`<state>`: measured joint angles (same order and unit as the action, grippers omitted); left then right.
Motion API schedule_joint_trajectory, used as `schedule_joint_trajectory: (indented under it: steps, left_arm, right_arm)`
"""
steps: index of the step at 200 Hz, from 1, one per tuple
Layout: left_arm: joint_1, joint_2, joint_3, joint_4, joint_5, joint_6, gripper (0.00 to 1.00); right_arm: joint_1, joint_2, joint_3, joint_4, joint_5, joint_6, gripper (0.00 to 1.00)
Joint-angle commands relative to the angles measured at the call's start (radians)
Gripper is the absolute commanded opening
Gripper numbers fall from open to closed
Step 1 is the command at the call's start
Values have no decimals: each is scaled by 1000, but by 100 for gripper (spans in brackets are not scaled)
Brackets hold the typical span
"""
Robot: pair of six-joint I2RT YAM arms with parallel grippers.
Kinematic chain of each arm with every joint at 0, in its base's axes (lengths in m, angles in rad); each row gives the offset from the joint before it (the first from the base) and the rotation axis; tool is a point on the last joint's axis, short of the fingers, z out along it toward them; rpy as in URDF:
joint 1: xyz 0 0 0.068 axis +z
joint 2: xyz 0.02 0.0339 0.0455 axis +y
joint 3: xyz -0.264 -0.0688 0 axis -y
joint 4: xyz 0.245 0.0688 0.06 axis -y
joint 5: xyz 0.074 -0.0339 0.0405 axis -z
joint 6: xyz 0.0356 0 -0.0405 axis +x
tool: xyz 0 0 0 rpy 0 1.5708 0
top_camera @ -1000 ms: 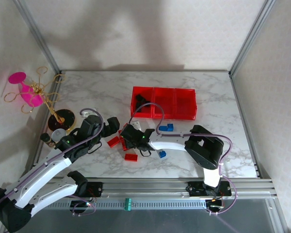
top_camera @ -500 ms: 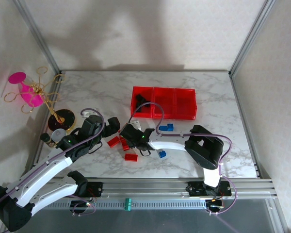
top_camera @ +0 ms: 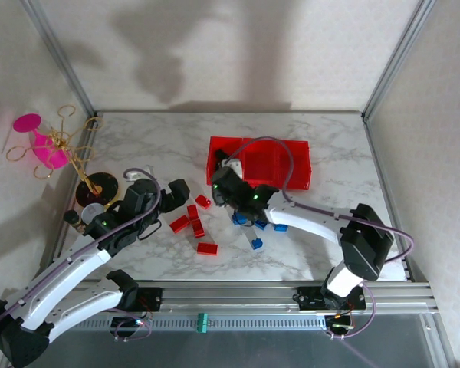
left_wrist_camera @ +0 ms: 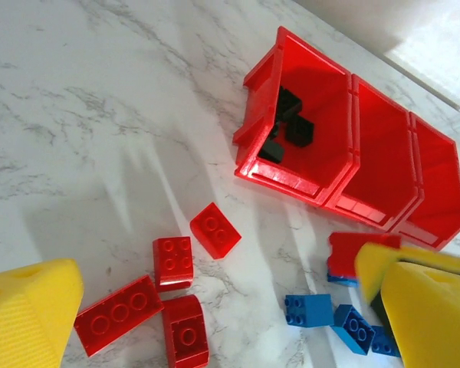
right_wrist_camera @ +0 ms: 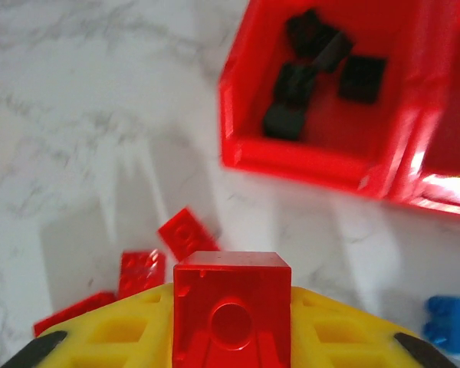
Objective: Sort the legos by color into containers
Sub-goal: Place the lego in the container.
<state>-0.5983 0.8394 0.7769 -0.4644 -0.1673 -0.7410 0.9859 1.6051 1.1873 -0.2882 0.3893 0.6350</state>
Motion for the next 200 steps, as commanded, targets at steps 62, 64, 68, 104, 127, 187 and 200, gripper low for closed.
schedule_joint_trajectory:
  steps: [62,64,68,104,127,187,200]
  left_arm:
    - [0,98,32,174,111,35,100]
    - [0,100,33,175,112,35,99]
    - [0,107,36,178,112,35,100]
    - [-1,156,50,204,121,40,100]
    - [-1,175,50,214,118,38,99]
    - [0,200,61,191,94,45,100]
    - [0,197,64,183,94,48,100]
  right_arm:
    - [-287,7,-4,96,29,-130,33]
    - [-287,13,-2,98,26,-132,33]
    - [-314,26,5,102,21,-138,33]
    - [-378,148,69,125,22,-182,32]
    - [-410,217,112,153,-31,-200,32]
    - [-435,356,242,127,-44,-238,51]
    - [-435,344,239,124,-53,-235,54]
